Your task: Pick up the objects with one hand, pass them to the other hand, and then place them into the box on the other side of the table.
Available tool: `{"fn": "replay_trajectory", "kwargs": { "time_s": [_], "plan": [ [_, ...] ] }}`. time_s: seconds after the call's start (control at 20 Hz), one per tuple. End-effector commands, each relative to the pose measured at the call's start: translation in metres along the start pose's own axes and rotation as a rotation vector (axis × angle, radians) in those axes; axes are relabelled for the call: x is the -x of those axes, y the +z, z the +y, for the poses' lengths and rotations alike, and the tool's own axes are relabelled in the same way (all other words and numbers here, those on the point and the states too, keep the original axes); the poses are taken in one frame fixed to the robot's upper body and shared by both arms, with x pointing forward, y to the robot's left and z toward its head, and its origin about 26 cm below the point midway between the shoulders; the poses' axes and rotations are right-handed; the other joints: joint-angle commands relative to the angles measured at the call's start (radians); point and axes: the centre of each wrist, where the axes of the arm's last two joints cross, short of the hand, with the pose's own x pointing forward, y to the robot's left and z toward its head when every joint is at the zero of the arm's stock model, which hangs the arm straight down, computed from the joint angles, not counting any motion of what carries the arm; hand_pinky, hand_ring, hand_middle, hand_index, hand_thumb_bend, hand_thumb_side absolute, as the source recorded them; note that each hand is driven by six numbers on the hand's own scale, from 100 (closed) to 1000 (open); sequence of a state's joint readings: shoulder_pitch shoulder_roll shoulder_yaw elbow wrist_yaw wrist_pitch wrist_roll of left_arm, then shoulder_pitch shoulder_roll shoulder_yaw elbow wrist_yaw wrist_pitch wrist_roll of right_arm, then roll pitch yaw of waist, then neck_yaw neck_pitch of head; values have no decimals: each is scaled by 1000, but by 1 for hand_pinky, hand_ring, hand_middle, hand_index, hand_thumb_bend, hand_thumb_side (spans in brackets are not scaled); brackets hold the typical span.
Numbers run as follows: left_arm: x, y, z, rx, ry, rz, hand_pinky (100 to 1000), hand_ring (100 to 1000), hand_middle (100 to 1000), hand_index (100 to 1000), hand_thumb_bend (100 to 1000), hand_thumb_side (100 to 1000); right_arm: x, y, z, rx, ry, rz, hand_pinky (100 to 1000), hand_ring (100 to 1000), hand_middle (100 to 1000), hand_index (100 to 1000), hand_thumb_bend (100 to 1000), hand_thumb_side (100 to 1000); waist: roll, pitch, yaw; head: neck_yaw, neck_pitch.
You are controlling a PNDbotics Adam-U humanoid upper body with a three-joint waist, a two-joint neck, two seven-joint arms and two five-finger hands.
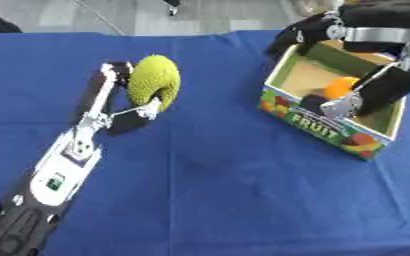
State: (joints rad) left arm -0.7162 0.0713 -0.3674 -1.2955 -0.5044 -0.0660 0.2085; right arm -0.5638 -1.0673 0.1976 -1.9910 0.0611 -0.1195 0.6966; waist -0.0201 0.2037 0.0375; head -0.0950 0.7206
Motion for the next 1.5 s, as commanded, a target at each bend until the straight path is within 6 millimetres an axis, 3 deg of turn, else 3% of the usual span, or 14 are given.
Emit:
{"fn": "replay_trajectory", "kwargs": {
  "time_s": [0.05,0.5,0.55,0.7,0.95,1.5],
  "plan": [
    [-10,-8,1,-11,-14,-47,491,470,423,448,100,127,-4,3,-9,15,22,13,787,976,808,932,304,246,-16,-37,2,-8,10],
    [-13,-10,-14,5,-46,-75,493,472,424,449,100,100,-7,-5,-7,40,-14,60,769,946,778,944,296,384,-19,-41,23,-43,15],
    [-13,-10,-16,8,-52,-81,494,472,425,449,100,100,-7,-5,-8,43,-16,66,764,904,781,942,295,393,-19,-40,26,-46,14],
    [-16,-11,-20,17,-71,-110,495,473,425,450,100,100,-8,-7,-7,50,-18,89,760,831,790,942,292,398,-17,-36,36,-54,13],
    [-26,-14,-26,24,-67,-159,492,472,423,448,100,100,-9,-10,-6,59,-31,127,759,782,792,942,278,384,-14,-28,57,-60,10],
    [-48,-17,-32,35,-34,-233,483,467,418,442,100,100,-10,-18,-1,97,-28,151,760,792,790,938,281,348,-11,-14,86,-82,-2]
  ]
}}
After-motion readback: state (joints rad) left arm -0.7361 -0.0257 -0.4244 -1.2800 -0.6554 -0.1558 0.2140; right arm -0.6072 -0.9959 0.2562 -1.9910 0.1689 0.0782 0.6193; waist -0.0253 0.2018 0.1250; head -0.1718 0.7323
